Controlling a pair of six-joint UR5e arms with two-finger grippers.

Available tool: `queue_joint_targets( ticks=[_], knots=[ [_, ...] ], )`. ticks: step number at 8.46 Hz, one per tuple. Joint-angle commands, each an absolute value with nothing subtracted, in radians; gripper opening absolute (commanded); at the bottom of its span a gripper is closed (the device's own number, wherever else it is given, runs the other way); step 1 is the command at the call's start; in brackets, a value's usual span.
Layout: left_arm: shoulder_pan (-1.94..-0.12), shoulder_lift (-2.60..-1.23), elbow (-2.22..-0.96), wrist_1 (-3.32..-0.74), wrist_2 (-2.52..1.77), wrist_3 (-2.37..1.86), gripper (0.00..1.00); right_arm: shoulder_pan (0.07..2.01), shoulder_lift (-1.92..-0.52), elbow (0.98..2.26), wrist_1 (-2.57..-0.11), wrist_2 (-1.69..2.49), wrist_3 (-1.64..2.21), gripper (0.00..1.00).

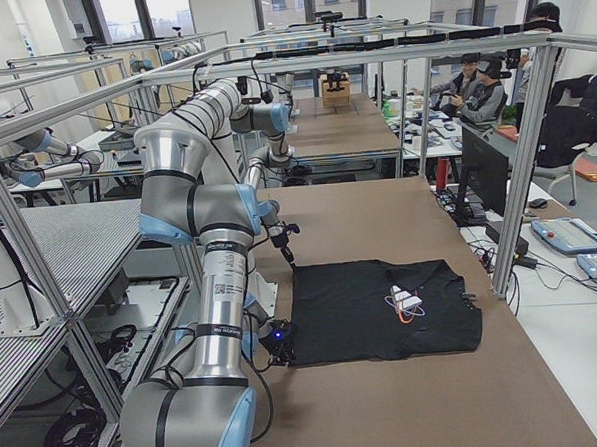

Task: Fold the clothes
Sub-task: 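Grasp the bottom hem corners with both grippers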

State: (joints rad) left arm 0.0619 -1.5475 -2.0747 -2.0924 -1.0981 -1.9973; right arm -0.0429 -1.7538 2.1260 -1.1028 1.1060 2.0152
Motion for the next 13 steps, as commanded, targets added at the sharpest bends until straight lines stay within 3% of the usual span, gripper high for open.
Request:
queue_joint_targets(
  ticks=[1,4,5,7,10,13],
  knots=[
    [0.063,-1.548,-2.075,-2.092,-1.098,-1.997,0.00,-0.044,-1.753,2.123,-1.106,1.106,2.016,0.33],
    [0.063,-1.548,-2.077,-2.092,-1.097,-1.997,0.00,-0.057,-1.750,2.117,-1.108,1.106,2.016,0.30],
    [0.063,-1.548,-2.077,-2.092,-1.097,-1.997,0.00,-0.058,-1.750,2.115,-1.108,1.106,2.016,0.25],
    [0.063,-1.548,-2.079,-2.092,-1.097,-1.997,0.00,-0.058,-1.747,2.115,-1.118,1.106,2.016,0.00],
    [0.058,-1.545,-2.120,-2.051,-1.098,-1.982,0.00,-0.057,-1.726,2.123,-1.134,1.095,2.010,0.00],
    [0.054,-1.560,-2.334,-1.814,-1.133,-1.908,0.00,-0.013,-1.710,2.198,-1.135,1.103,1.895,0.00]
  ],
)
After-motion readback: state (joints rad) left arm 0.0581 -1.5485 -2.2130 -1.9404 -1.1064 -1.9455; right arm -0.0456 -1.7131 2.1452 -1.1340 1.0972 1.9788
